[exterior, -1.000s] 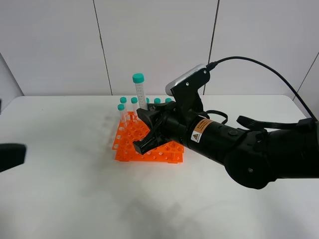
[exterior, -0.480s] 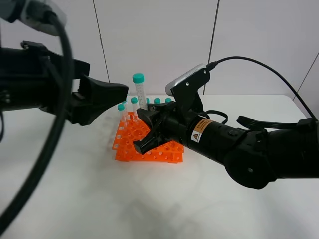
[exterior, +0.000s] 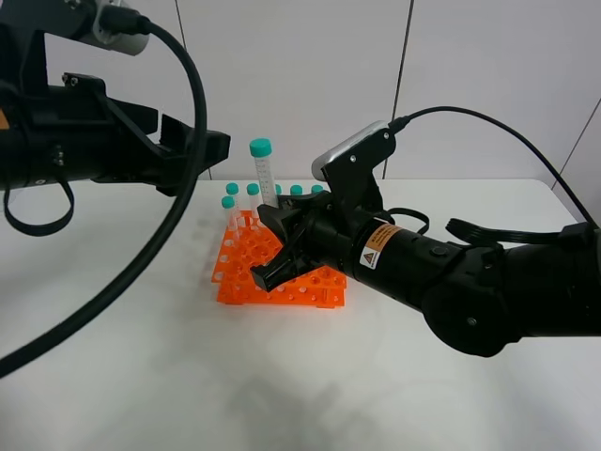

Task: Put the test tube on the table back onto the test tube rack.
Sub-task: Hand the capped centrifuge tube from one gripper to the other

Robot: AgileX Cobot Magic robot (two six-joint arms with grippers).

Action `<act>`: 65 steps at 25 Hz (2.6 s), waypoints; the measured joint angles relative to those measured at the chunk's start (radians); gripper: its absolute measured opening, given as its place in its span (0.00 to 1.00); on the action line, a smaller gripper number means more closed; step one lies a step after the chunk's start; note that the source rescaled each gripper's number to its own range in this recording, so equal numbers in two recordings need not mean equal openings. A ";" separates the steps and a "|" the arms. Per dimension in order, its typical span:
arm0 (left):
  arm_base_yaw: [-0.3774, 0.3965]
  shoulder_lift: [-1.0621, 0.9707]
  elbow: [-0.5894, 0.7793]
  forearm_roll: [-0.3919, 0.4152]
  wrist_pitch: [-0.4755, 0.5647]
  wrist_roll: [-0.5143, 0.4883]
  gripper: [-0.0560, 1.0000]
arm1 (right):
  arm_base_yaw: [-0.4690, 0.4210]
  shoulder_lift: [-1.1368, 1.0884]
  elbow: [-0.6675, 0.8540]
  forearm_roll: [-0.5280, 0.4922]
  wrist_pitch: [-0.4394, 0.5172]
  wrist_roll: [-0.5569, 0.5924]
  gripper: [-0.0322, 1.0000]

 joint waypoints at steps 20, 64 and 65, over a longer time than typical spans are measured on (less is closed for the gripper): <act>-0.118 0.185 -0.093 -0.001 0.020 -0.027 1.00 | 0.000 0.000 0.000 0.000 0.001 -0.003 0.03; -0.118 0.279 -0.168 -0.001 0.002 -0.029 0.06 | 0.000 0.000 0.000 0.004 0.000 -0.010 0.03; -0.118 0.279 -0.168 -0.001 0.002 -0.029 0.06 | 0.000 0.000 0.000 0.004 0.000 -0.011 0.03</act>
